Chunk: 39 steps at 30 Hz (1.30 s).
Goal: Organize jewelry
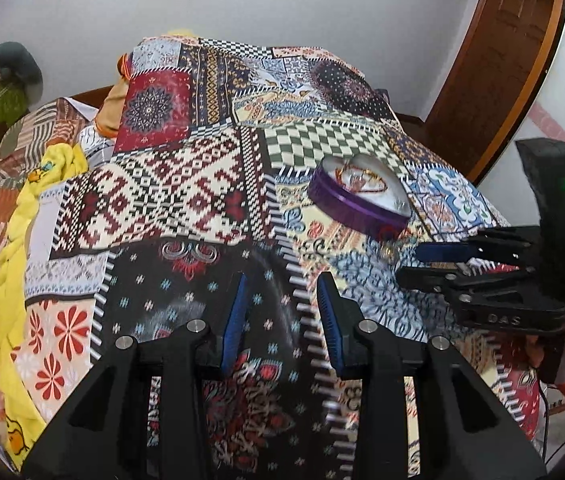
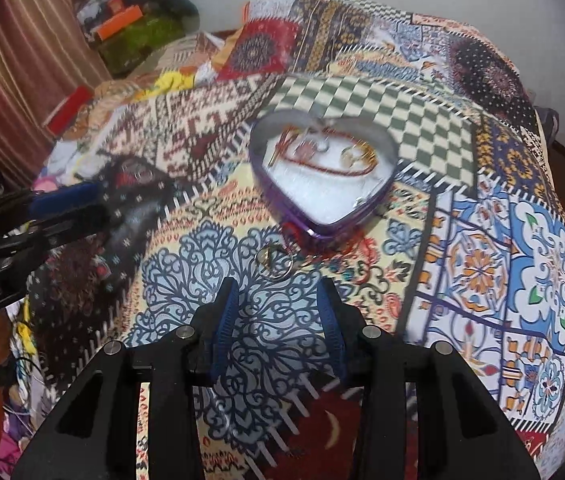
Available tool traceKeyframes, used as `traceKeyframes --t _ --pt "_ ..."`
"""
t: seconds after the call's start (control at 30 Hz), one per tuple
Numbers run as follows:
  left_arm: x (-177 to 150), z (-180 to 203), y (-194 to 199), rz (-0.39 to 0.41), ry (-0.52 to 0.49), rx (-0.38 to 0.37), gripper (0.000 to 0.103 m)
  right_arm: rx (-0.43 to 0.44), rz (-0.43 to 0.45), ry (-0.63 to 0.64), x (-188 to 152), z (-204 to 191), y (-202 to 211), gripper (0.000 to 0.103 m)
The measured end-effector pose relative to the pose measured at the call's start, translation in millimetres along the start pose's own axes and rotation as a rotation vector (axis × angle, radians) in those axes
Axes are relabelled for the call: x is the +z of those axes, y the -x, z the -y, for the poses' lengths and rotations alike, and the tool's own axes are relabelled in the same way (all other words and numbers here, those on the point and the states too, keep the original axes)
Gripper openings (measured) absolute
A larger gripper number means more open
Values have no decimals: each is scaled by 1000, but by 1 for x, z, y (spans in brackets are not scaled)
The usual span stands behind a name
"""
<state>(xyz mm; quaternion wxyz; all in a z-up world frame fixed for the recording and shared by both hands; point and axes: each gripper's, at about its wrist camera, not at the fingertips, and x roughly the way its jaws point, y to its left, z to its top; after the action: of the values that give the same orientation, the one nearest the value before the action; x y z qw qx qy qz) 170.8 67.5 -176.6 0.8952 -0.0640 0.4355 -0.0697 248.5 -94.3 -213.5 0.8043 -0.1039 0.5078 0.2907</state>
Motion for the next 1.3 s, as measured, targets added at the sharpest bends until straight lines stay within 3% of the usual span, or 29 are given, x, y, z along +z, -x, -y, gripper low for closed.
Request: traceKeyframes --t 0.33,0.53,0.7,1.0,1.1,1.3 --pt "0 -14 -5 3 -35 5 35 -35 -4 19 6 -6 -9 37" --pt "10 -21 -18 11 -62 35 35 -67 2 63 5 -15 -12 19" --pt "13 -25 -24 18 -92 46 35 -74 11 67 6 -15 -13 19" --pt "27 -52 -45 -17 -25 -43 35 -97 112 12 3 -9 16 19" --pt "31 -55 -57 -48 -15 -68 27 -97 147 -25 1 -4 26 19" --pt "36 -44 -69 -75 -81 -82 23 -93 183 -91 -4 4 35 19"
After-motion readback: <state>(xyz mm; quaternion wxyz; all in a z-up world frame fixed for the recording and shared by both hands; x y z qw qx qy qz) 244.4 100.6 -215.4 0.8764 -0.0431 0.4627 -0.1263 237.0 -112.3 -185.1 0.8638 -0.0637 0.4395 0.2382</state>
